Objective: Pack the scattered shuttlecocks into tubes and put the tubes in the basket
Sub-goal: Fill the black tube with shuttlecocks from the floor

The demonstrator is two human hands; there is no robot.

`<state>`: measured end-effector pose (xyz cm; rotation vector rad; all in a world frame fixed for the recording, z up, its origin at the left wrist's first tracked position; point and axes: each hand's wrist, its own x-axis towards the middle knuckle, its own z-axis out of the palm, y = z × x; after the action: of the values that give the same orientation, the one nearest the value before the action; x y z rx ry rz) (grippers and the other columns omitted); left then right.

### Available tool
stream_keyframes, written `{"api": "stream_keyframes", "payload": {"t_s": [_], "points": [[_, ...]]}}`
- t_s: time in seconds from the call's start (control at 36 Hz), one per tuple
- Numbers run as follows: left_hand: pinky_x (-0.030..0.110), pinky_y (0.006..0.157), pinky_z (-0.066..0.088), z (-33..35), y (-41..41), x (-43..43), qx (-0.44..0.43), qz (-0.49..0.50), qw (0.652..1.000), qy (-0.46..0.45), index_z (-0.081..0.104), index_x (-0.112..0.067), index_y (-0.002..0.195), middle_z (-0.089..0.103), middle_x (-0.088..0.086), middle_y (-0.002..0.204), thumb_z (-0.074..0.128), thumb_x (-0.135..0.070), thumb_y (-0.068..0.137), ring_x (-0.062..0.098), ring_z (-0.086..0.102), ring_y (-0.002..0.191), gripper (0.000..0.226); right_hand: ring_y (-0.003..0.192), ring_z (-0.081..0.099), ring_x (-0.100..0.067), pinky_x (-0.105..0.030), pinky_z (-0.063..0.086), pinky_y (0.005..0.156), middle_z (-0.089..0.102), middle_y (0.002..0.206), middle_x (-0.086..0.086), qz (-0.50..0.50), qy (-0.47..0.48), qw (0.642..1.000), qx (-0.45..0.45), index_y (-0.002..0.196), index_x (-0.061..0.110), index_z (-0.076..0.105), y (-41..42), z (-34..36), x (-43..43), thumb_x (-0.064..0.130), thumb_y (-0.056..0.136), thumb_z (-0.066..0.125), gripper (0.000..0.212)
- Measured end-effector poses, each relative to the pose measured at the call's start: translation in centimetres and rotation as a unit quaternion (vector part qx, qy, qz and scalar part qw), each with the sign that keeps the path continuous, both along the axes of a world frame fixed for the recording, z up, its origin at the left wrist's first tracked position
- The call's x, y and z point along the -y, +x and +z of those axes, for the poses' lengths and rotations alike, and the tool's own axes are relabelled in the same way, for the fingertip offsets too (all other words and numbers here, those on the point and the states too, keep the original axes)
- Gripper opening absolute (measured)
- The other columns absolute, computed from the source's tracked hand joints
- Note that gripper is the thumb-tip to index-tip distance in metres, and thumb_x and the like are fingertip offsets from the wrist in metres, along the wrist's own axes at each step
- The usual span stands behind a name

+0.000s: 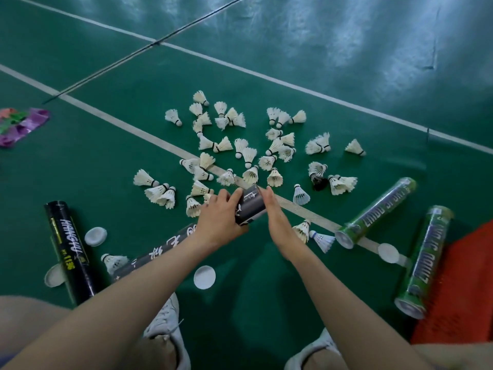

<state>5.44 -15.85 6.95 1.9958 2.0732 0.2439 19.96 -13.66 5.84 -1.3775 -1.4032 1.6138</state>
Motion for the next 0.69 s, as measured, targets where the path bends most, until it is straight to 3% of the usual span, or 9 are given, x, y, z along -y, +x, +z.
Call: {"api": "stream_keyframes", "payload": {"t_s": [0.11,0.22,0.39,0.5,0.69], "points": [[0.041,0.094,0.038,-1.3,1.0,-1.0,-0.030,-0.013,0.999,-0.043,0.028,-0.026,0.143,0.042,0.007,0.123,0.069,-0.047,0.074,0.029,0.043,0.116,0.083,0.137,0.031,-0.014,-0.033,0.020,0.116,0.038,0.149,0.003,-0.041,-0.045,0.998,0.021,0.146,0.031,0.035,0.7,-2.1,-0.6,0.059,0.097,0.025,0.057],[0.046,0.101,0.035,-3.5,1.5,-2.3,-0.052,-0.028,0.995,-0.086,0.023,-0.025,0.146,0.039,0.010,0.133,0.069,-0.047,0.074,0.031,0.039,0.123,0.088,0.128,0.041,-0.017,-0.040,0.028,0.113,0.052,0.132,0.002,-0.039,-0.084,0.994,0.057,0.131,0.036,0.054,2.0,-4.1,-1.7,0.059,0.098,0.021,0.052],[0.049,0.101,0.035,-6.8,1.2,-4.4,-0.067,-0.021,0.988,-0.135,0.024,-0.025,0.145,0.037,0.013,0.136,0.070,-0.045,0.074,0.034,0.038,0.126,0.086,0.129,0.042,-0.018,-0.029,0.028,0.098,0.048,0.140,-0.003,-0.006,-0.107,0.988,0.114,0.135,0.024,0.054,2.9,-7.5,-4.0,0.050,0.101,0.028,0.050],[0.049,0.101,0.038,-9.0,0.0,-6.0,-0.063,0.002,0.984,-0.165,0.023,-0.024,0.145,0.035,0.012,0.140,0.071,-0.047,0.073,0.034,0.037,0.128,0.090,0.118,0.047,-0.016,-0.027,0.033,0.091,0.055,0.126,-0.001,0.026,-0.097,0.986,0.135,0.126,0.019,0.056,1.4,-9.9,-6.6,0.039,0.102,0.034,0.039],[0.046,0.095,0.042,-11.9,-4.5,-10.9,-0.070,0.038,0.977,-0.197,0.022,-0.022,0.146,0.034,0.013,0.143,0.070,-0.051,0.074,0.034,0.040,0.125,0.091,0.137,0.034,-0.024,-0.032,0.030,0.108,0.035,0.150,-0.007,0.098,-0.054,0.967,0.231,0.145,0.021,0.038,-2.5,-14.8,-14.6,0.026,0.101,0.043,0.044]]}}
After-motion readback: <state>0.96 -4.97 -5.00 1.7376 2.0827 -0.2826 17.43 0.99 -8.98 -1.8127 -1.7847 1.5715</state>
